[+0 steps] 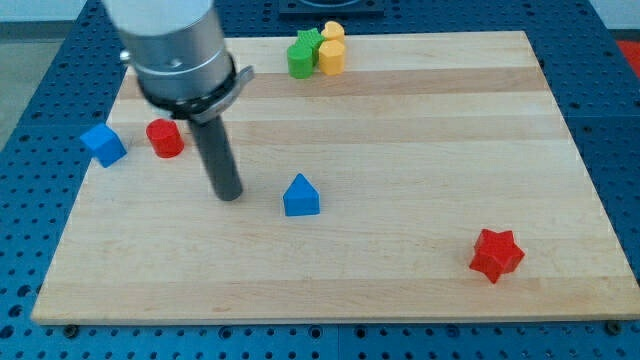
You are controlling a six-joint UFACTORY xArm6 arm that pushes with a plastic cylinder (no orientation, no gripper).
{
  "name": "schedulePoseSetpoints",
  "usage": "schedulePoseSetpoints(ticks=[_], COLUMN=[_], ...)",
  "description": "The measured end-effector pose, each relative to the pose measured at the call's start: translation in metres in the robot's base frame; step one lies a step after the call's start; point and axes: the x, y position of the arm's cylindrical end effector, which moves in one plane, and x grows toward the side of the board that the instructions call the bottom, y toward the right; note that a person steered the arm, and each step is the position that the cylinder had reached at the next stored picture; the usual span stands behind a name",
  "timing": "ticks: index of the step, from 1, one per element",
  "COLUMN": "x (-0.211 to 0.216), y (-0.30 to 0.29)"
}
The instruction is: Move blue triangle towards red star
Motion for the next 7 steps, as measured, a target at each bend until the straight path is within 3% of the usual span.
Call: schedulePoseSetpoints(ticks=[2,3,4,5,6,7], x=[0.022,0.024,-0.02,-0.034,-0.003,0.019], y=[0.171,0.194,0.163,0.101,0.054,0.056])
